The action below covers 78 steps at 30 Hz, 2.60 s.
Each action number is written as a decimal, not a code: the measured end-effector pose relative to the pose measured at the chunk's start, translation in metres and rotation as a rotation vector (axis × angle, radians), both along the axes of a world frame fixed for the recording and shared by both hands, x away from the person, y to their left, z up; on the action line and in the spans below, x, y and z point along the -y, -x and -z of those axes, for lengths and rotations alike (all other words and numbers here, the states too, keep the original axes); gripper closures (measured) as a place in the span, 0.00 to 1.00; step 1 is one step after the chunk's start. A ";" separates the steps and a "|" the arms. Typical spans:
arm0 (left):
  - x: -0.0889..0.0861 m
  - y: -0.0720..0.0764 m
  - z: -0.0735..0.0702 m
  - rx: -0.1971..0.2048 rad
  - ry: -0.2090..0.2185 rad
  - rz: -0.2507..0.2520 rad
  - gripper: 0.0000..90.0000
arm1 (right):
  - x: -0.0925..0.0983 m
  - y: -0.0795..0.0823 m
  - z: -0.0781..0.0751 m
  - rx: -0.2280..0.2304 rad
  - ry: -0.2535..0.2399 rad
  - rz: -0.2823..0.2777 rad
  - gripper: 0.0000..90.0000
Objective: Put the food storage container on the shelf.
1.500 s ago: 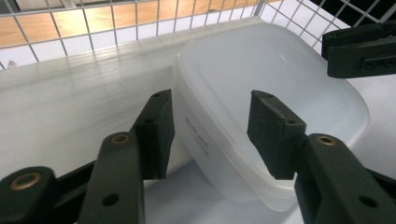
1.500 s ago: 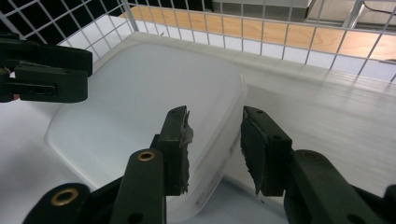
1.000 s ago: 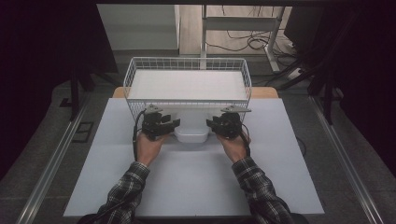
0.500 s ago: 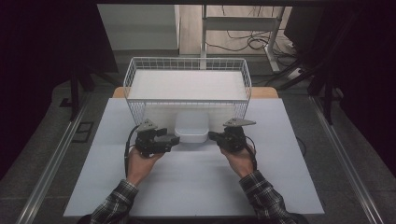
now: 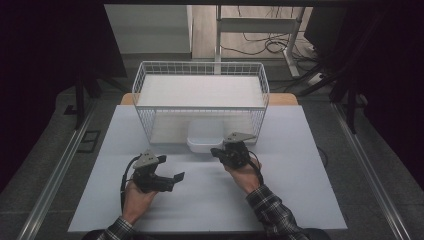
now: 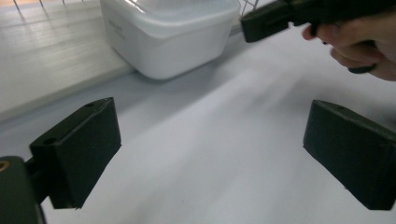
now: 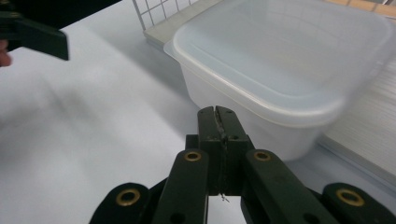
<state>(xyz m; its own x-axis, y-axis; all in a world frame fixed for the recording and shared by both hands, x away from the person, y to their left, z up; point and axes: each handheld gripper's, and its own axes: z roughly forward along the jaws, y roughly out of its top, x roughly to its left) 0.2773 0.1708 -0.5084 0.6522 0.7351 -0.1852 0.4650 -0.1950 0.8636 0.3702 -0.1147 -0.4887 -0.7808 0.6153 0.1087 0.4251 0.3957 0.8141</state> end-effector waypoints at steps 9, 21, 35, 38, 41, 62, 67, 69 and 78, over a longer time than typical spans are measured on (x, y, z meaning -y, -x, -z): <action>-0.003 0.020 0.007 0.004 -0.050 0.001 0.03 | -0.021 -0.011 0.011 0.007 0.033 0.002 0.99; -0.009 0.029 0.011 -0.007 -0.051 -0.005 0.03 | -0.025 -0.033 0.014 0.009 0.044 0.040 0.99; -0.010 0.028 0.013 -0.010 -0.050 -0.006 0.03 | -0.033 -0.051 0.019 0.011 0.062 0.070 0.99; -0.010 0.028 0.013 -0.009 -0.053 -0.005 0.03 | -0.033 -0.054 0.019 0.006 0.062 0.077 0.99; -0.010 0.028 0.013 -0.008 -0.055 -0.004 0.03 | -0.033 -0.058 0.019 0.010 0.069 0.084 0.99; -0.010 0.028 0.013 -0.003 -0.061 -0.001 0.02 | -0.024 -0.041 0.007 -0.002 0.039 0.051 0.70; -0.010 0.028 0.014 -0.007 -0.059 0.000 0.02 | -0.020 -0.036 0.004 0.005 0.043 0.042 0.59; -0.010 0.028 0.014 -0.007 -0.056 0.002 0.02 | -0.019 -0.034 0.003 0.003 0.047 0.035 0.54; -0.010 0.028 0.014 -0.011 -0.058 0.009 0.02 | -0.018 -0.028 -0.003 0.008 0.056 0.016 0.36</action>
